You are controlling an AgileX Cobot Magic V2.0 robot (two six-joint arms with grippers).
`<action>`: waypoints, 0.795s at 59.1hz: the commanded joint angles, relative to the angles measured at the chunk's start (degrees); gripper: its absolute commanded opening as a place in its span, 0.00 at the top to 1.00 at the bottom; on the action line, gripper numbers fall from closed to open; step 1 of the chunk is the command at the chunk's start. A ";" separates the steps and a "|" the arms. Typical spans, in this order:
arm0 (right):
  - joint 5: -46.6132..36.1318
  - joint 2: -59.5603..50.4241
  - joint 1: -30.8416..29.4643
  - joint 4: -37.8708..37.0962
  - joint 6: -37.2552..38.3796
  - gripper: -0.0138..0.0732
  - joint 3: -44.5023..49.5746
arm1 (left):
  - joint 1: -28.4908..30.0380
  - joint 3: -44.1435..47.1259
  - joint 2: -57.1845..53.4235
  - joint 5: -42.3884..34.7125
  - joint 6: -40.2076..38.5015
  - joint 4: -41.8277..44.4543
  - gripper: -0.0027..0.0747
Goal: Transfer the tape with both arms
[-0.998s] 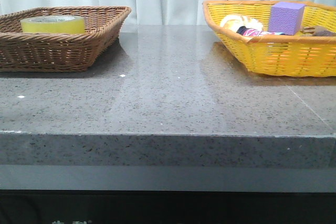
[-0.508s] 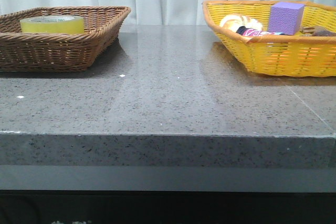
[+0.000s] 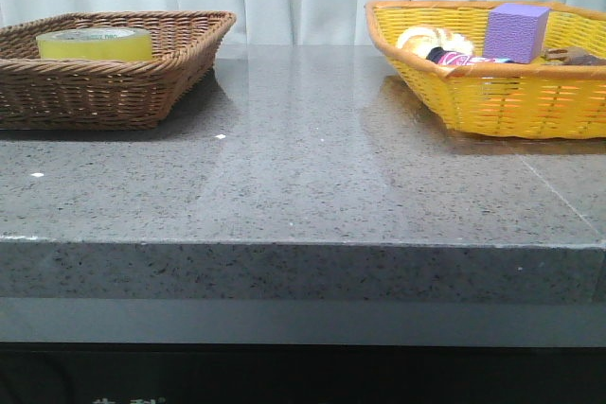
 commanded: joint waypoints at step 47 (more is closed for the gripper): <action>-3.61 -0.33 -0.34 -0.32 -0.09 0.92 -1.45 | 18.41 40.25 -34.93 -37.20 -0.16 -3.19 0.99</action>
